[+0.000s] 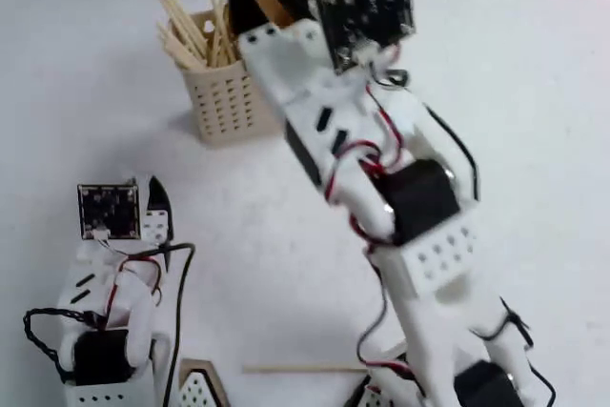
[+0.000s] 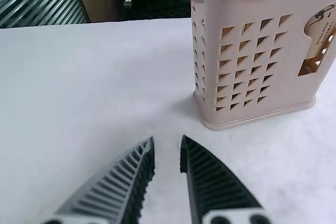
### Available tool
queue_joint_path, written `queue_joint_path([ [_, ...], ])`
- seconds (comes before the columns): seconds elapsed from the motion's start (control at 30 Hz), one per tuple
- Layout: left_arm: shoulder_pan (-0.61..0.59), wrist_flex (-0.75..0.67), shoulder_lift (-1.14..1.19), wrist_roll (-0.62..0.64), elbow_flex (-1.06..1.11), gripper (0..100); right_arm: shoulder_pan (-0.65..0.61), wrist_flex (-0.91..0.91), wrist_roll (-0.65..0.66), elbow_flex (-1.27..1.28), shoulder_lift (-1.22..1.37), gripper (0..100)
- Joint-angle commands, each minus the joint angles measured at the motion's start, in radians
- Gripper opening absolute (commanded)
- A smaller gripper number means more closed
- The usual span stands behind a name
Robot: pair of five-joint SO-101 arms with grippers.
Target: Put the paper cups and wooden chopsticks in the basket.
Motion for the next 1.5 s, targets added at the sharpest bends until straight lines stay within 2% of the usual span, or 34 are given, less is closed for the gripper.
queue_joint_path([
  [0.0, -0.012, -0.015, -0.008, -0.011, -0.002, 10, -0.007, -0.143, -0.009, -0.043, 0.068, 1.8],
  [0.2, -0.012, -0.015, -0.008, -0.011, -0.002, 10, -0.007, -0.266, -0.009, -0.043, 0.194, 1.8],
  [0.43, -0.012, -0.015, -0.008, -0.011, -0.002, 10, -0.002, -0.272, -0.048, -0.043, 0.340, 2.2],
  [0.57, -0.012, -0.015, -0.008, -0.011, -0.002, 10, -0.001, -0.222, -0.069, -0.044, 0.369, 12.2],
  [0.63, -0.012, -0.015, -0.008, -0.011, -0.002, 10, -0.001, -0.166, -0.071, -0.044, 0.344, 17.1],
  [0.7, -0.012, -0.015, -0.008, -0.011, -0.002, 10, -0.001, -0.104, -0.068, -0.044, 0.300, 16.3],
  [0.9, -0.012, -0.015, -0.008, -0.011, -0.002, 10, 0.038, 0.137, -0.066, -0.035, 0.153, 1.1],
  [1.0, -0.012, -0.015, -0.008, -0.011, -0.002, 10, 0.101, 0.328, -0.069, -0.035, 0.105, 3.4],
  [1.27, -0.010, -0.020, -0.008, -0.009, -0.006, 10, 0.297, 0.734, -0.074, -0.032, 0.054, 1.8],
  [1.47, -0.007, -0.008, -0.008, -0.008, -0.020, 14, 0.406, 0.769, -0.074, 0.157, 0.018, 1.8],
])
